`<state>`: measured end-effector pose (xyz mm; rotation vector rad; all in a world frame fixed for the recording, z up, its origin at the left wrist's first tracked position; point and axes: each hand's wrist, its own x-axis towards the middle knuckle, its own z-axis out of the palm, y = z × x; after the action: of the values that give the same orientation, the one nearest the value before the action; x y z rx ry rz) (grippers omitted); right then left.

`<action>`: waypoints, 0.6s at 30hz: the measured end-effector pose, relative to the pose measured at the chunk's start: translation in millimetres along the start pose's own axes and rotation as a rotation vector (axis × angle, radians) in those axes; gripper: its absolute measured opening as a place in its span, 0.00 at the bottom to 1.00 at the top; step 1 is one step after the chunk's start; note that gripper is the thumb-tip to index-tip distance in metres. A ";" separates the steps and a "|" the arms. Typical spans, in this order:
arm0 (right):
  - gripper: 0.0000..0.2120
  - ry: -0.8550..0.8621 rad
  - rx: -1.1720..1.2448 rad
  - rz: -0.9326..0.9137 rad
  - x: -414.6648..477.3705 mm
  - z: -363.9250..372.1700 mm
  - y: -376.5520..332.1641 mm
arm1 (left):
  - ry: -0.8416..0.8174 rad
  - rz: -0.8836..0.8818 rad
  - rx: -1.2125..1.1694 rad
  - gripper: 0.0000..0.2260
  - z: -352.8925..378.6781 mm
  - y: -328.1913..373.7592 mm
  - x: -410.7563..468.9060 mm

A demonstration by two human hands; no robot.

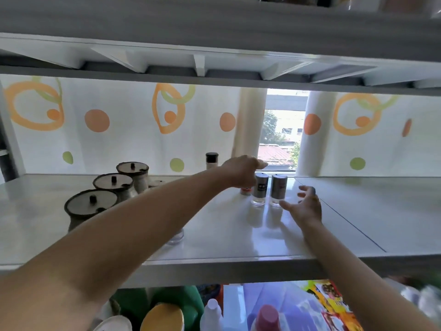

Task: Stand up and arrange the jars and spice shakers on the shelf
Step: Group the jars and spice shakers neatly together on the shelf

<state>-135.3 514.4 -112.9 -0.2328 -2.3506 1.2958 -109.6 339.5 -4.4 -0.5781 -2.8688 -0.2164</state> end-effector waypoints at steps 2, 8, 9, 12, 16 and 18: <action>0.34 -0.065 0.009 -0.032 3.5 0.3 -1.8 | -0.015 0.022 0.017 0.29 5.6 11.0 14.0; 0.28 -0.202 0.082 -0.176 7.9 1.6 -7.5 | -0.123 0.006 0.062 0.22 14.6 36.0 36.8; 0.27 -0.191 0.092 -0.182 8.9 1.4 -7.1 | -0.141 0.004 0.056 0.20 14.3 38.9 36.3; 0.20 -0.146 0.084 -0.181 9.5 0.0 -5.7 | -0.137 0.011 0.055 0.18 8.8 44.2 34.2; 0.17 -0.179 0.074 -0.198 5.1 -3.1 -6.3 | -0.164 -0.006 0.072 0.17 0.8 46.4 31.5; 0.17 -0.205 0.056 -0.224 2.1 -4.9 -6.7 | -0.192 0.019 0.090 0.17 -5.0 48.0 25.4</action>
<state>-134.5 515.3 -104.4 0.1850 -2.4200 1.3258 -112.7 391.6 11.2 -0.6408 -3.0362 -0.0297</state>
